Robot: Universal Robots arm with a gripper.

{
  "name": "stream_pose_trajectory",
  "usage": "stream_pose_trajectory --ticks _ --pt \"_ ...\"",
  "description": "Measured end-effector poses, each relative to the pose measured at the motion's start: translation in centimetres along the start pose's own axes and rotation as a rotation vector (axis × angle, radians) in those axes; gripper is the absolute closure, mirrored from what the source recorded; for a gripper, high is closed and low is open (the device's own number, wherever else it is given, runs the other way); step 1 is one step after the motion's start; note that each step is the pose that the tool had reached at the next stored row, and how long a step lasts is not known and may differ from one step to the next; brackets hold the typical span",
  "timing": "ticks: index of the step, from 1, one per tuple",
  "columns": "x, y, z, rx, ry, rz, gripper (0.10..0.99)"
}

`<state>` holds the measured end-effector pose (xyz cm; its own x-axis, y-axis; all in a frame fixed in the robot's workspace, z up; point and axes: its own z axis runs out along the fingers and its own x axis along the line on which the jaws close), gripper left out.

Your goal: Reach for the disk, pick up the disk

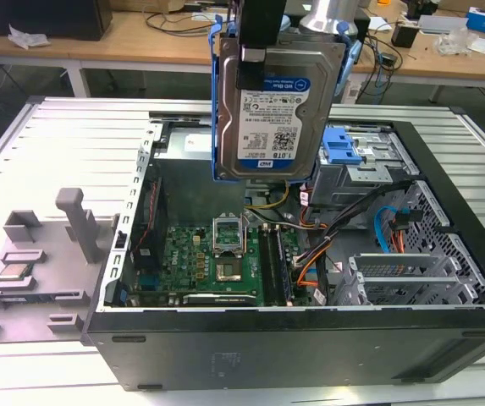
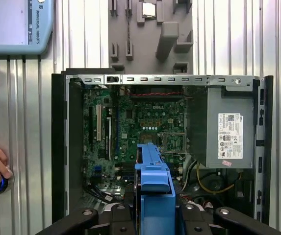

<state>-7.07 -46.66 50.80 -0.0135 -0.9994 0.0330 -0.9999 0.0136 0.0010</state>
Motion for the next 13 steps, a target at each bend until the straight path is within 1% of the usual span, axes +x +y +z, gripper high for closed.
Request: stream_pose_trajectory --ticks 5,7,9,10,13 --pt "0.83 -0.01 0.03 0.000 0.0000 0.000 0.722" --pt "1.38 -0.02 0.05 0.000 0.0000 0.000 0.722" --pt "1.67 -0.03 0.06 0.000 0.0000 0.000 0.722" --pt "1.99 -0.03 0.08 0.000 0.0000 0.000 0.722" --pt "2.50 -0.03 0.10 0.000 0.0000 0.000 0.722"
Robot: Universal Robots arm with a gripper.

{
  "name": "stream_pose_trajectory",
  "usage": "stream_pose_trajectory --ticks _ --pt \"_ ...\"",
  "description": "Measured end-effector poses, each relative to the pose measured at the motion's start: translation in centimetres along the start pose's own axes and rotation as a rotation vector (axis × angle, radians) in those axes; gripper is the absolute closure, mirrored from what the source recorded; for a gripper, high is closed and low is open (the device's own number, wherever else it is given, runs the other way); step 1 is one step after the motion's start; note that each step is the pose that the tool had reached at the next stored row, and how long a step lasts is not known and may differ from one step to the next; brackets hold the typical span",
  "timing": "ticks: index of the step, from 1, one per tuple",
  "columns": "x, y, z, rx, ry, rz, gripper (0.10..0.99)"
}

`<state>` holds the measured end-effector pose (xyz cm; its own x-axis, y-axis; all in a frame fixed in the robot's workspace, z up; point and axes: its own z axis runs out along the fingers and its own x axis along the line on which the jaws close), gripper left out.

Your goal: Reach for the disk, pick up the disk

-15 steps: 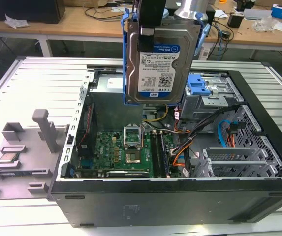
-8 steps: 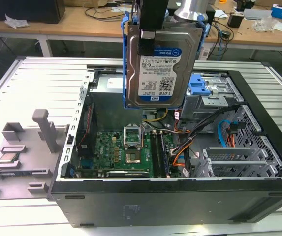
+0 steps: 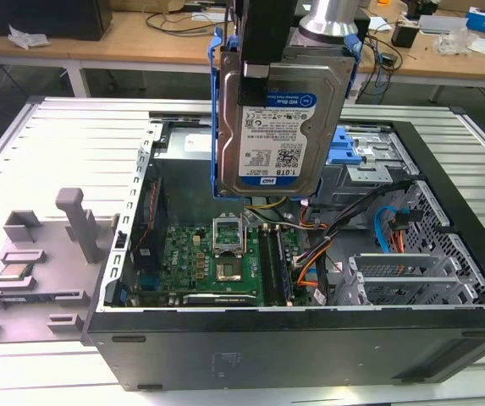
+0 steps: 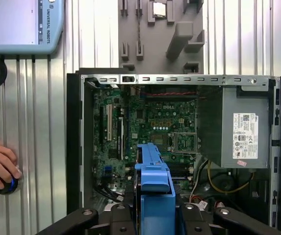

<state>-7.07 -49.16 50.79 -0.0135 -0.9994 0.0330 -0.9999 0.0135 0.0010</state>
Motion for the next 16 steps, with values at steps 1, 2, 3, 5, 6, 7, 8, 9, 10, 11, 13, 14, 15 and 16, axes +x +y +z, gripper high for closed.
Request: stream_pose_trajectory --ticks 1,2,3,5,6,7,8,9,10,11,13,14,15,16 --pt "0.21 0.00 0.01 0.000 0.0000 0.000 0.722" --pt "0.43 -0.01 0.02 0.000 0.0000 0.000 0.722" --pt "0.64 -0.01 0.02 0.000 0.0001 0.000 0.722" --pt "0.89 -0.01 0.03 0.000 0.0000 0.000 0.722" --pt "1.02 -0.01 0.04 0.000 0.0000 0.000 0.722" --pt "1.21 -0.02 0.05 0.000 0.0000 0.000 0.722" --pt "1.50 -0.02 0.06 0.000 0.0000 0.000 0.722" --pt "1.66 -0.02 0.06 0.000 0.0001 0.000 0.722" --pt "1.78 -0.03 0.07 0.000 0.0001 0.000 0.722" --pt "1.98 -0.03 0.08 0.000 0.0001 0.000 0.722" --pt "2.28 -0.03 0.09 0.000 0.0000 0.000 0.722" --pt "2.41 -0.03 0.09 0.000 0.0001 0.000 0.722" --pt "2.55 -0.04 0.10 0.000 0.0000 0.000 0.722" --pt "2.68 -0.04 0.10 0.000 0.0001 0.000 0.722"
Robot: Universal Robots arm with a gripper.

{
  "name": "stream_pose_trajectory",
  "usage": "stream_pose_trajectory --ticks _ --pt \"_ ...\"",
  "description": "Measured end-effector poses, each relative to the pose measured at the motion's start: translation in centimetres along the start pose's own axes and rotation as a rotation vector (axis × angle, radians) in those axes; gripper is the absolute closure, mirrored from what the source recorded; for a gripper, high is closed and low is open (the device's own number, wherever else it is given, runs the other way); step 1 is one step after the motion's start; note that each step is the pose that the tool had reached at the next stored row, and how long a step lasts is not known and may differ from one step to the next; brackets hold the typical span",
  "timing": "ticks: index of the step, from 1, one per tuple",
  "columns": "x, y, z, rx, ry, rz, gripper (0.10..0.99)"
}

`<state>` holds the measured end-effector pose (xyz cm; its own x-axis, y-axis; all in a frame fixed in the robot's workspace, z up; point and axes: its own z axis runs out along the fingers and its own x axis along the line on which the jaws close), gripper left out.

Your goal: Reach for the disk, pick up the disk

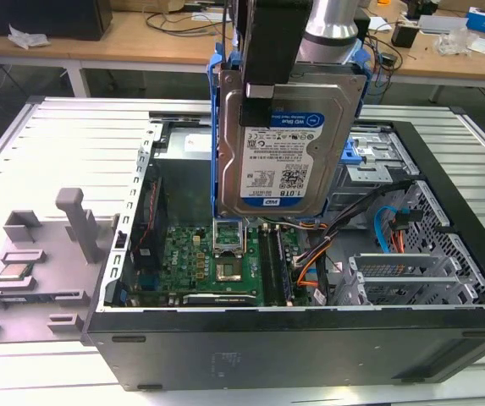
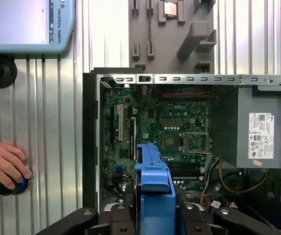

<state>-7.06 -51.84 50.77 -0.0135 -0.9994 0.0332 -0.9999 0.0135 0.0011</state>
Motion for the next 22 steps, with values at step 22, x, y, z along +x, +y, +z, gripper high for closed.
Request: stream_pose_trajectory --ticks 22 --pt "3.23 -0.04 0.12 0.000 0.0000 0.000 0.722"
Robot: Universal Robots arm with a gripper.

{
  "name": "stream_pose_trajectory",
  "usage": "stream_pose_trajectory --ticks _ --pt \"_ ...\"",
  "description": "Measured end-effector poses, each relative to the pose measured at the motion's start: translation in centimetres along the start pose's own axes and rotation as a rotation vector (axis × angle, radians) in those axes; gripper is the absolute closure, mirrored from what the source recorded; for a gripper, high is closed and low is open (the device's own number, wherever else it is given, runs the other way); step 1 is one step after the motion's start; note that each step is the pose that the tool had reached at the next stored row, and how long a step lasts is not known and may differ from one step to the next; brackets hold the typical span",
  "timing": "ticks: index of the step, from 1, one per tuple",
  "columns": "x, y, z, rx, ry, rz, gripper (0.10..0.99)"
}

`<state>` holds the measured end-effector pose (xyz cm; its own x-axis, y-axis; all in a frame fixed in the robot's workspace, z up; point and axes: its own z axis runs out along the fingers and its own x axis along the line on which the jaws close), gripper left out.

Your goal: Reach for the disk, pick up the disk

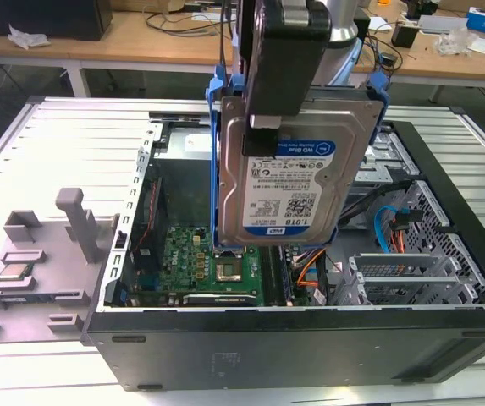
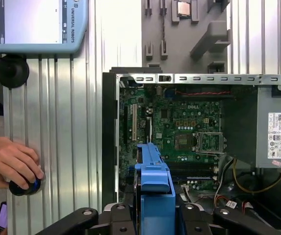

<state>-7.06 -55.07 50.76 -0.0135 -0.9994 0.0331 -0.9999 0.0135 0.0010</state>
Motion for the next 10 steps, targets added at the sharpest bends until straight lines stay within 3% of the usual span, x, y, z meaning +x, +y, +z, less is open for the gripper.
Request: stream_pose_trajectory --ticks 10 --pt "1.47 -0.02 0.06 0.000 0.0000 0.000 0.722"
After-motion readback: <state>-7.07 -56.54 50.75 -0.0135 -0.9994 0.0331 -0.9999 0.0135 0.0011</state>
